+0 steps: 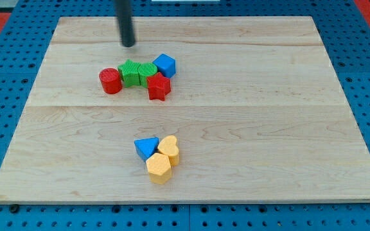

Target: Keep red circle on bottom left to green star

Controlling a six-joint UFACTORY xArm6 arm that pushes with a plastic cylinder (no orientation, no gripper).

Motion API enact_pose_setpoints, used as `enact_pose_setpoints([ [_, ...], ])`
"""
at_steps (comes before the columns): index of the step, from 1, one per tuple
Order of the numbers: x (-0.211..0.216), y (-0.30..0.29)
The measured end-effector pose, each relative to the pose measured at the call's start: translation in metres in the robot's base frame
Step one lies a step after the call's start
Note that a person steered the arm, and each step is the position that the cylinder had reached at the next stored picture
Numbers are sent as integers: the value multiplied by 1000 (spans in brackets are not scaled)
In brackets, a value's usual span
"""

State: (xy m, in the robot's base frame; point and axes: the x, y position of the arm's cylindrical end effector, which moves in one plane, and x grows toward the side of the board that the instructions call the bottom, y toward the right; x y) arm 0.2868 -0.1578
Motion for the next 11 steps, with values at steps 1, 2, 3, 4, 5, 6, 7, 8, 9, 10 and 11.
enact_pose_setpoints([
  [1,42,-20],
  [2,62,29],
  [3,61,24],
  [4,56,-42],
  [5,98,-45],
  [6,93,4],
  [7,92,18],
  [8,91,21],
  [9,96,44],
  [10,90,45],
  [11,80,43],
])
